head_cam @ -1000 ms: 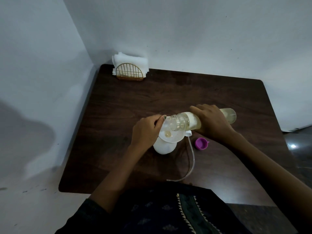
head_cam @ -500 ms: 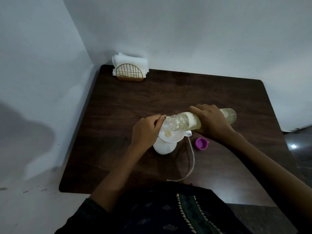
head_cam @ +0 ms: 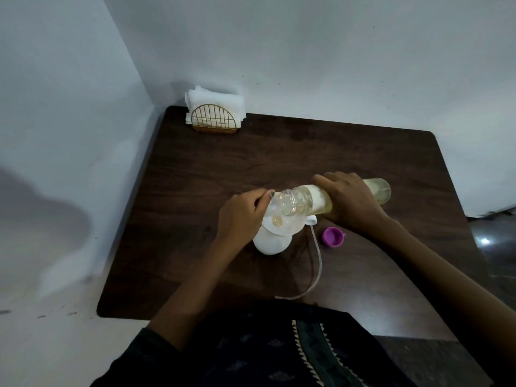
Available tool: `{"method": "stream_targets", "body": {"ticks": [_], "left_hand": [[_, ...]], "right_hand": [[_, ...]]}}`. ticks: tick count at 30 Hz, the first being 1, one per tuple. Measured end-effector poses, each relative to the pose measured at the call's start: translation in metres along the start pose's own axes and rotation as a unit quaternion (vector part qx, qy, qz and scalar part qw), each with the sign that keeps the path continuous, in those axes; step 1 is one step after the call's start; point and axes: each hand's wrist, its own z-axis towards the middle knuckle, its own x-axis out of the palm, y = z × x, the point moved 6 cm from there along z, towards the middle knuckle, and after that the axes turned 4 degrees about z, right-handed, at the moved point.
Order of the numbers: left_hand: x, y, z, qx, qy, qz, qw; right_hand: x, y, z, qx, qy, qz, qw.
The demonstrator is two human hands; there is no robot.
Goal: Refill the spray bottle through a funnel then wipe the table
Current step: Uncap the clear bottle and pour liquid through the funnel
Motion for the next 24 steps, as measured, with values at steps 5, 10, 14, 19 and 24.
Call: {"method": "stream_targets", "body": {"ticks": [5,10,14,19,24], "left_hand": [[-0.003,0.0024,0.0,0.001,-0.001,0.006,1.0],[-0.0046,0.0008,-0.0013,-0.003,0.0,0.01,1.0],[-0.004,0.0013,-0.0009,-0.002,-0.001,0.008,1.0],[0.0006,0.0033,0.0,-0.002,-0.004,0.007,1.0],[-0.0003,0.0063,0.0005,0.001,-0.002,0.003,1.0]], "right_hand": [[0.0005,0.0032,0.0018,0.001,0.002,-0.001,1.0],[0.0005,0.0036,0.0014,-0.002,-0.003,0.004,1.0],[0.0005,0.0031,0.0014,-0.001,-0.004,0.001,1.0],[0.0018,0.0001,0.0,0.005,0.001,-0.008,1.0],[0.0027,0.0024,0.0012,0.006,0.002,-0.011,1.0]]}}
